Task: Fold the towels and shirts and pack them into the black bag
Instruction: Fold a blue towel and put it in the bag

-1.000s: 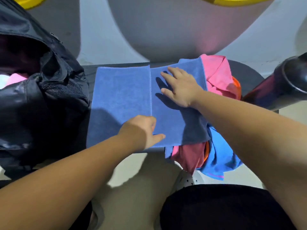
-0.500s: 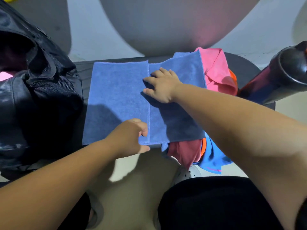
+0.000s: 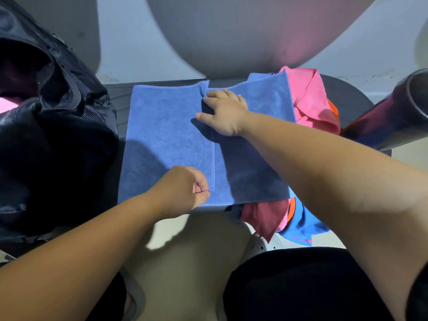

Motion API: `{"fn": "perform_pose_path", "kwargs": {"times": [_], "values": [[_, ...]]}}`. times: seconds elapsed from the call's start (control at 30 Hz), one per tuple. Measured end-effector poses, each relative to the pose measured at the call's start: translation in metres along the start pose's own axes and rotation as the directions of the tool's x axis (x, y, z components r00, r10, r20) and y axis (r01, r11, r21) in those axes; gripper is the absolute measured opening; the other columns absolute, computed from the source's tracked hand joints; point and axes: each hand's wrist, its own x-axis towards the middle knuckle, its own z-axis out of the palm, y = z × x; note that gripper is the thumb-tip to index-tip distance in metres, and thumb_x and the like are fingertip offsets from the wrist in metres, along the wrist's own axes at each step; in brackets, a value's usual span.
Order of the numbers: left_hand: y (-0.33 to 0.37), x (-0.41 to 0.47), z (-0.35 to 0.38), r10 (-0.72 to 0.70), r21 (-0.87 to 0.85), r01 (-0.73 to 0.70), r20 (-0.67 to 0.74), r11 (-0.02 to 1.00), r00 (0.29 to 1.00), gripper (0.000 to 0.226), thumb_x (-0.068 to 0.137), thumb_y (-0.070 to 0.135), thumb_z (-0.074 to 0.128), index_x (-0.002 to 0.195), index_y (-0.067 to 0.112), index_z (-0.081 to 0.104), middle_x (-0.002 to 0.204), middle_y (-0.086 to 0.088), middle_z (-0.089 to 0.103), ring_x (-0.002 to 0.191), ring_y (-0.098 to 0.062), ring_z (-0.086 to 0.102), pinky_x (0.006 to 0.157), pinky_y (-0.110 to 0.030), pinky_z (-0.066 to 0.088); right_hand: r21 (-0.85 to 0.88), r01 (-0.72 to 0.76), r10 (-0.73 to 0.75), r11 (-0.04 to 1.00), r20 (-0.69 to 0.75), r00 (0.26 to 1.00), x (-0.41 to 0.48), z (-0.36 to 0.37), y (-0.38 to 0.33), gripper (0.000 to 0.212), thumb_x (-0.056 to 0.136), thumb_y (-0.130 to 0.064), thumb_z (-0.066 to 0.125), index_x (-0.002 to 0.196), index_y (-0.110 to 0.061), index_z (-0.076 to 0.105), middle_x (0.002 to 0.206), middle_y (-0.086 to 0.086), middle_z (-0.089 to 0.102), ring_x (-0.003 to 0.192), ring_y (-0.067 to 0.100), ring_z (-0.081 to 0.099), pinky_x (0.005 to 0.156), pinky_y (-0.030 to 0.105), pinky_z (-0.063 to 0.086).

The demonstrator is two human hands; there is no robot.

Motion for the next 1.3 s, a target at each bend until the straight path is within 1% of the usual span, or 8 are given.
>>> {"fn": "perform_pose_path", "kwargs": {"times": [0.17, 0.37, 0.47, 0.6, 0.7, 0.87, 1.03, 1.3], "values": [[0.022, -0.007, -0.028, -0.001, -0.130, -0.001, -0.015, 0.992, 1.000, 0.022, 0.077, 0.007, 0.075, 0.062, 0.020, 0.066, 0.053, 0.014, 0.057, 0.050, -0.001, 0.050, 0.056, -0.011, 0.040, 0.275, 0.059, -0.049, 0.960, -0.043, 0.998, -0.003, -0.021, -0.003, 0.033, 0.100, -0.045, 0.046, 0.103, -0.016, 0.061, 0.141, -0.004, 0.041, 0.125, 0.016, 0.043, 0.107, 0.036, 0.036], [0.081, -0.003, -0.033, 0.113, -0.230, -0.114, -0.017, 0.966, 0.993, 0.023, 0.077, 0.009, 0.076, 0.061, 0.021, 0.065, 0.050, 0.011, 0.054, 0.047, -0.005, 0.046, 0.052, -0.016, 0.040, 0.247, 0.055, -0.023, 0.967, -0.131, 0.991, -0.033, -0.087, 0.017, 0.029, 0.087, -0.028, 0.048, 0.067, -0.007, 0.049, 0.081, 0.013, 0.046, 0.070, 0.020, 0.044, 0.067, 0.040, 0.045], [0.116, 0.005, -0.006, 0.216, -0.151, -0.219, -0.038, 0.964, 0.976, 0.020, 0.077, 0.009, 0.073, 0.063, 0.021, 0.065, 0.049, 0.014, 0.055, 0.048, 0.000, 0.049, 0.053, -0.013, 0.041, 0.061, 0.020, -0.009, 0.998, -0.173, 0.985, -0.049, -0.101, 0.052, 0.023, 0.088, -0.015, 0.052, 0.095, 0.003, 0.066, 0.103, 0.021, 0.062, 0.098, 0.034, 0.058, 0.086, 0.046, 0.049], [0.130, 0.025, 0.039, 0.275, -0.023, -0.276, -0.040, 0.961, 0.961, 0.011, 0.079, 0.014, 0.067, 0.069, 0.015, 0.064, 0.064, 0.006, 0.062, 0.063, -0.008, 0.058, 0.064, -0.031, 0.052, -0.075, -0.029, 0.022, 0.997, -0.088, 0.996, -0.063, -0.081, 0.092, 0.004, 0.083, -0.007, 0.059, 0.082, -0.005, 0.055, 0.107, 0.016, 0.055, 0.108, 0.034, 0.051, 0.096, 0.042, 0.041], [0.122, 0.032, 0.056, 0.273, 0.067, -0.271, -0.016, 0.960, 0.962, 0.010, 0.082, 0.014, 0.065, 0.072, 0.013, 0.063, 0.073, 0.005, 0.060, 0.070, -0.012, 0.056, 0.070, -0.036, 0.050, -0.021, -0.047, 0.046, 0.999, -0.010, 0.999, -0.069, -0.064, 0.103, 0.009, 0.082, -0.007, 0.061, 0.083, -0.012, 0.053, 0.104, 0.005, 0.046, 0.108, 0.028, 0.048, 0.095, 0.030, 0.036], [0.115, 0.031, 0.058, 0.225, -0.028, -0.227, -0.050, 0.974, 0.973, 0.011, 0.081, 0.012, 0.067, 0.071, 0.017, 0.064, 0.064, 0.011, 0.056, 0.060, -0.005, 0.053, 0.063, -0.025, 0.049, 0.047, -0.048, 0.049, 0.998, -0.039, 0.998, -0.071, -0.053, 0.104, 0.049, 0.088, -0.013, 0.061, 0.135, 0.001, 0.050, 0.153, 0.009, 0.033, 0.139, 0.022, 0.034, 0.109, 0.021, 0.025], [0.128, 0.019, 0.040, 0.208, -0.190, -0.221, -0.089, 0.957, 0.974, 0.022, 0.078, 0.006, 0.069, 0.064, 0.021, 0.060, 0.049, 0.018, 0.050, 0.048, -0.002, 0.043, 0.053, -0.014, 0.040, 0.062, 0.033, -0.026, 0.997, -0.111, 0.994, -0.076, -0.070, 0.100, 0.007, 0.085, -0.011, 0.060, 0.087, -0.008, 0.054, 0.112, 0.010, 0.050, 0.109, 0.026, 0.044, 0.103, 0.040, 0.036], [0.138, 0.019, 0.053, 0.337, -0.109, -0.345, -0.087, 0.932, 0.938, 0.009, 0.081, 0.014, 0.070, 0.073, 0.018, 0.066, 0.066, 0.012, 0.056, 0.060, -0.003, 0.049, 0.065, -0.024, 0.049, 0.016, -0.085, 0.086, 0.996, -0.139, 0.986, -0.091, -0.088, 0.110, 0.009, 0.088, -0.011, 0.057, 0.084, -0.011, 0.050, 0.131, 0.016, 0.048, 0.125, 0.029, 0.044, 0.097, 0.021, 0.032]]}}
